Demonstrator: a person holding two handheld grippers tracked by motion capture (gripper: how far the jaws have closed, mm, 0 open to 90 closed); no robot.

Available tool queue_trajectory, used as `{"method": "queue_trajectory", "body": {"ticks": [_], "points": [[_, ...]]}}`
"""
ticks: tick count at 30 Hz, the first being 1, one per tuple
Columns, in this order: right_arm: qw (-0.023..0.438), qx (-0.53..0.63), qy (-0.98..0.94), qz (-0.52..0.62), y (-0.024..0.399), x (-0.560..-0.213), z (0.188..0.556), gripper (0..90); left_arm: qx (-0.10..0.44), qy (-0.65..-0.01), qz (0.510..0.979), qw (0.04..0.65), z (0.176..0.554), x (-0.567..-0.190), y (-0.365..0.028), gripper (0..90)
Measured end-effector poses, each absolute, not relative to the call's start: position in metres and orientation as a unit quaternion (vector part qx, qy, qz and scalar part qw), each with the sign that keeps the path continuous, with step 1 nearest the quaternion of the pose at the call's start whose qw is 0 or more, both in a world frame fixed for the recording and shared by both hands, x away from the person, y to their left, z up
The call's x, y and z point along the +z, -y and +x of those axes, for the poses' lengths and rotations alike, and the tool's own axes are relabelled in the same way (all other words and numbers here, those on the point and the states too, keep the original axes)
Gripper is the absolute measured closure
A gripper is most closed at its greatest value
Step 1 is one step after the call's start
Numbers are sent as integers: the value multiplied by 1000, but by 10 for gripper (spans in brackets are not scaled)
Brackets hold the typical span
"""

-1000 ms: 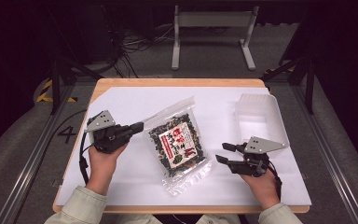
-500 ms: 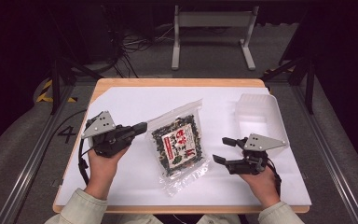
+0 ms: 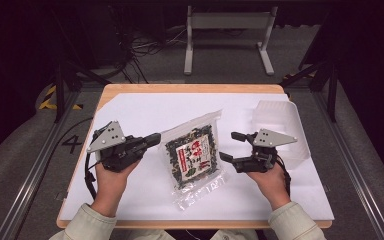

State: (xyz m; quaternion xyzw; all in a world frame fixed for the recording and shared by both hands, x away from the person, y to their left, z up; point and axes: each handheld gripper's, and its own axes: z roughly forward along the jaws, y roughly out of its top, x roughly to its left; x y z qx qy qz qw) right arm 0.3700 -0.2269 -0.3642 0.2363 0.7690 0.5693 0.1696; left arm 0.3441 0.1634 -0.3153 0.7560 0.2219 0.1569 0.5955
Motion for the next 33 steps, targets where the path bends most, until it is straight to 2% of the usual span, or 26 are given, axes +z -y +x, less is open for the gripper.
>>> {"method": "queue_trajectory", "body": {"ticks": [7,15,26,33], "points": [[146,570,-774,234,213,-369,391,148,147,-210,757,602,342,-315,-164,891],[119,575,-785,197,198,-376,402,226,143,-202,755,608,340,-314,-163,891],[66,579,-798,153,183,-385,406,212,136,-192,751,617,339,-315,-161,890],[70,570,-805,148,183,-384,404,313,135,-194,749,619,339,-315,-161,891]]}}
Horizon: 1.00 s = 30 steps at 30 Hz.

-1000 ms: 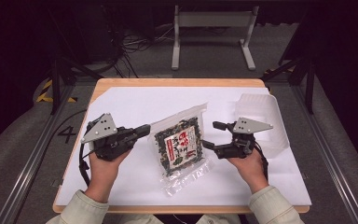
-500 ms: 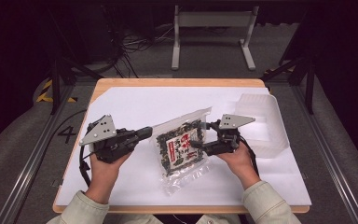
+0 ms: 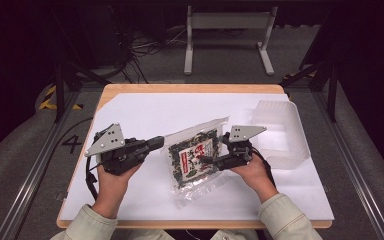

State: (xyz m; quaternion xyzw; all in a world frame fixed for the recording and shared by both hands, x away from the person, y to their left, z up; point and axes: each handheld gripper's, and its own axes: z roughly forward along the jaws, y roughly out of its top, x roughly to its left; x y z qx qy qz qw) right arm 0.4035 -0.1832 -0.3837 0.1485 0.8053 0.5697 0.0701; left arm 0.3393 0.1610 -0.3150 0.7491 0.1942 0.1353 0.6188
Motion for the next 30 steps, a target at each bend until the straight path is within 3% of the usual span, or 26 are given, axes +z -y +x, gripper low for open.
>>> {"method": "queue_trajectory", "body": {"ticks": [10,19,22,25,26,28,30], "points": [[72,558,-816,132,186,-373,396,518,141,-199,738,629,336,-312,-164,890],[76,551,-825,98,187,-344,380,725,165,-219,717,641,333,-306,-174,861],[90,546,-828,88,185,-338,373,743,172,-224,712,643,333,-306,-175,782],[96,548,-826,88,185,-335,370,749,185,-232,706,642,332,-306,-176,598],[100,549,-825,89,185,-334,369,751,196,-236,703,642,333,-305,-176,598],[108,547,-824,99,188,-329,368,753,202,-237,701,642,334,-305,-177,447],[115,548,-822,105,191,-326,368,754,204,-238,705,636,336,-306,-177,379]]}}
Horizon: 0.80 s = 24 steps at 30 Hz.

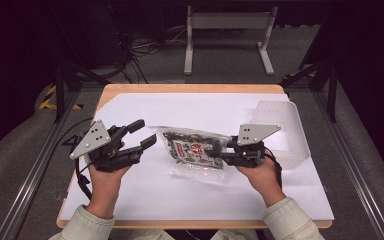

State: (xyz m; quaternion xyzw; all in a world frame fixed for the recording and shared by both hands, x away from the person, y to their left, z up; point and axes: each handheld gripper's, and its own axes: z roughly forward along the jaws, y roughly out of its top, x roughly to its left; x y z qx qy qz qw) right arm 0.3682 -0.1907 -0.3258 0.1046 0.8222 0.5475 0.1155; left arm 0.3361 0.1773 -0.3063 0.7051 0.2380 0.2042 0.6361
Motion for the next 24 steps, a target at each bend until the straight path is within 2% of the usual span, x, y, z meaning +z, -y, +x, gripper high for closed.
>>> {"method": "queue_trajectory", "body": {"ticks": [11,24], "points": [[134,566,-802,135,207,-302,368,754,192,-249,716,623,346,-319,-181,229],[172,579,-777,179,239,-277,369,754,172,-271,746,583,354,-346,-193,179]]}}
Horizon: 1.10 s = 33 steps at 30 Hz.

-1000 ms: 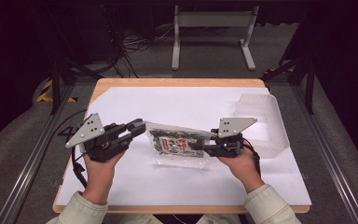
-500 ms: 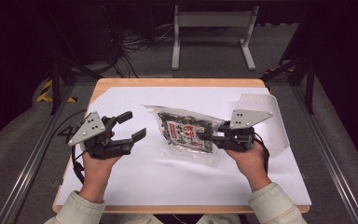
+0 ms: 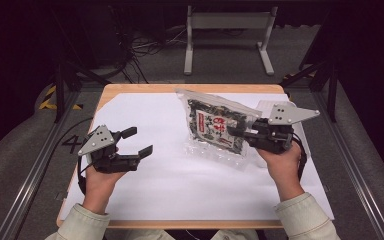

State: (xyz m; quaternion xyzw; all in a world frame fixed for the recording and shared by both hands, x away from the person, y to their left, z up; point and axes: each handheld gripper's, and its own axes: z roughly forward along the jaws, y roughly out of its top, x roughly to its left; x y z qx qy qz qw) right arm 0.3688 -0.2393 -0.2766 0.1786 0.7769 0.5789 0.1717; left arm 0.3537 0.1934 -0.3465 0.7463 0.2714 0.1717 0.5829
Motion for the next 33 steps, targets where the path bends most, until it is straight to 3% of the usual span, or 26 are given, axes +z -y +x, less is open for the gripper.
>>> {"method": "queue_trajectory", "body": {"ticks": [8,26,33], "points": [[194,581,-764,202,260,-266,370,754,137,-269,773,558,361,-366,-199,136],[233,568,-746,257,304,-253,383,754,193,-296,781,515,358,-396,-226,140],[256,562,-736,277,323,-249,390,754,179,-300,785,512,363,-404,-228,134]]}}
